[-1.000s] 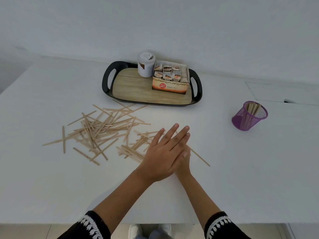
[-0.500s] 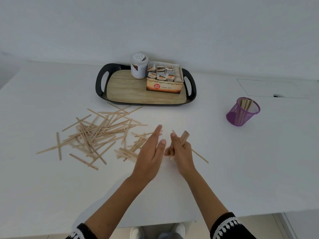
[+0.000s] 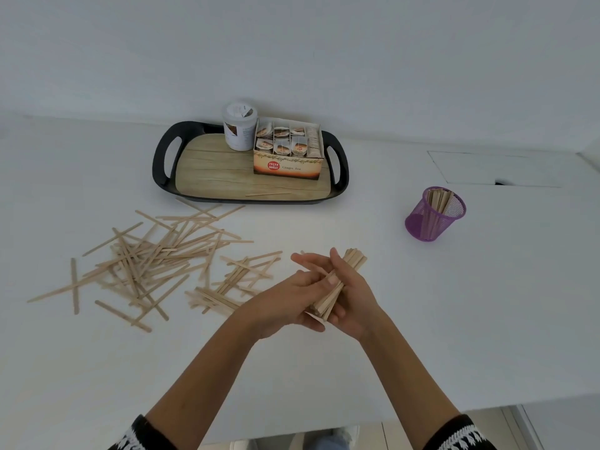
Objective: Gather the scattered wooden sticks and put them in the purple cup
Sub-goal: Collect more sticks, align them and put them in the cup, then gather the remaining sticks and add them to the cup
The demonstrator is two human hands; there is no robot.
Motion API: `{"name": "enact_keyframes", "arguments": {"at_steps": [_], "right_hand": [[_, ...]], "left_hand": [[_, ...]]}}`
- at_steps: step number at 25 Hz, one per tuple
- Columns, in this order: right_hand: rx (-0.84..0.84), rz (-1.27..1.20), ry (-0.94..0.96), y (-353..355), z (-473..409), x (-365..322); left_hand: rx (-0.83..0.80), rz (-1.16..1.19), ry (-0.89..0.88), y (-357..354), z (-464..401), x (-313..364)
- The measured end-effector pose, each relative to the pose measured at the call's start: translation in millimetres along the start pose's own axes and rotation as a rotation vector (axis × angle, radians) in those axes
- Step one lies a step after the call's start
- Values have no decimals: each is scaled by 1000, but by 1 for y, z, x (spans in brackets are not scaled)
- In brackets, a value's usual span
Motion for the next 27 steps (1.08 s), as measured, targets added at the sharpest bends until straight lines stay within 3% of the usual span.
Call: {"name": "enact_keyframes", "arguments": {"at_steps": [2,5,7,10,15,20,24,27], "right_hand": [[-7,69,-24,10,2,-2],[33,158,-6,23,9,-12],[56,232,15,34,14,-20],[58,275,60,56,19,-34],[33,255,142,122,29,-81],[-3,757,45,184,39,-115],[74,811,110,217,45,-127],[137,856,157,235,48,-142]], "left_hand": [[-13,24,42,-13,-7,1],[167,34,47,-33,-26,-4],[293,66,-19,-47,-44,-9],[323,68,-140,-64,-67,-10],[379,-232,-201,-73,-100,-6],[482,-558,-238,-87,-141,-5],[539,-592,-247,-104,-175,-1],[550,-449,-245,-113,-195,-1]]}}
Point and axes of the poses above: each hand's wrist, its own z-axis away from the middle knuckle, its own y-axis out of the back of the hand, x = y × z, the point moved 4 cm from there along -z, towards the middle knuckle, and after that the axes turned 12 degrees about z, right-handed, at the moved point
